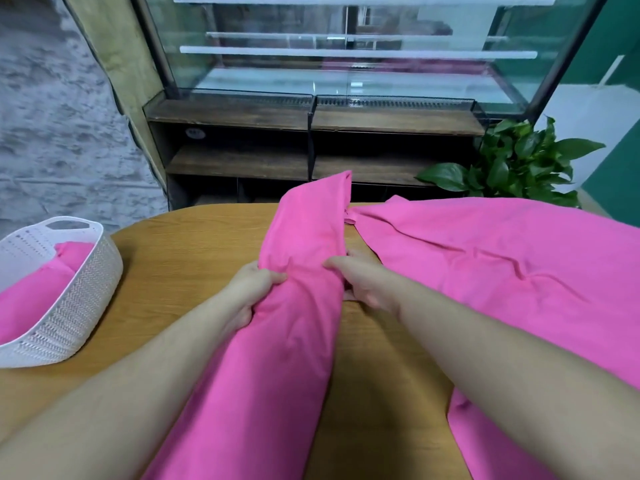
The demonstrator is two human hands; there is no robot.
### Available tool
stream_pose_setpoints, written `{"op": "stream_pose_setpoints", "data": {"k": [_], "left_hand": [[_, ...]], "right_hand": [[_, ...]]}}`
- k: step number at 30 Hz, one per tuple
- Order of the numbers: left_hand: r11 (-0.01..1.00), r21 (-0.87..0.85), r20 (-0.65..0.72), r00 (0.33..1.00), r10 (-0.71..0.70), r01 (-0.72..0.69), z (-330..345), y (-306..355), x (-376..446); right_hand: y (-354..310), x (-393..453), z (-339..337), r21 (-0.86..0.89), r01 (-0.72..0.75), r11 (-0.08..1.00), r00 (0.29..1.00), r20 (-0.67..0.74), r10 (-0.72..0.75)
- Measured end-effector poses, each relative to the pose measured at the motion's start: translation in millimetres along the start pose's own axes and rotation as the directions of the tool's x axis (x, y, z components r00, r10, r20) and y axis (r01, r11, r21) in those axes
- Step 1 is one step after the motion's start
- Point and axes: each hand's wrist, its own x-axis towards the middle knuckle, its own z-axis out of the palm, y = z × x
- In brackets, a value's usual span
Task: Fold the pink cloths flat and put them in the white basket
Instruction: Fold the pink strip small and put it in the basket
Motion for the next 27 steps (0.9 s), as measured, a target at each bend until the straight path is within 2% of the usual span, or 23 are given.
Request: {"op": "stream_pose_setpoints", "data": {"k": [2, 4, 6, 9, 13, 16, 19, 23, 27], "left_hand": [[0.999, -0.048, -0.022, 1.0, -0.009, 0.008, -1.6, -0.9, 2.0], [0.998, -0.065, -0.004, 1.0, -0.005, 0.005, -4.2, -2.3, -0.2], [0.995, -0.093, -0.014, 0.999, 0.03, -0.031, -4.2, -6.0, -3.5], [0.979, -0.17, -0.151, 0.985, 0.084, -0.11, -0.5, -10.8, -3.2], [0.935, -0.316, -0.348, 0.936, 0.047, -0.165, -3.5, -6.6, 9.3], [0.947, -0.26, -0.397, 0.915, 0.073, -0.188, -3.8, 2.5, 17.0], [0.98, -0.132, -0.35, 0.932, 0.093, -0.148, -4.1, 4.0, 22.6], [0.997, -0.055, -0.147, 0.988, 0.047, -0.056, -13.0, 2.8, 10.4], [0.982, 0.184, 0.052, 0.997, -0.048, 0.037, -23.5, 0.9, -15.1]], "right_hand": [[7.0, -7.0, -3.9, 0.011, -0.047, 0.999, 0.994, 0.102, 0.046], [8.2, -8.8, -7.0, 0.033, -0.063, 0.997, 0.988, 0.146, 0.058], [6.2, -6.8, -5.7, 0.073, -0.06, 0.996, 0.985, 0.167, 0.047], [4.0, -2.1, 8.1, 0.104, -0.003, 0.995, 0.994, 0.107, -0.009], [7.8, -4.6, 30.9, -0.093, 0.053, 0.994, 0.998, 0.051, -0.049], [10.4, -11.5, 33.7, -0.353, 0.146, 0.924, 0.989, 0.045, -0.139], [16.4, -10.0, 32.7, -0.446, 0.194, 0.874, 0.973, -0.029, -0.23], [19.0, -4.8, 29.9, -0.301, 0.167, 0.939, 0.962, -0.16, -0.223], [19.9, -9.0, 23.7, -0.257, 0.151, 0.954, 0.962, -0.186, -0.202]]}}
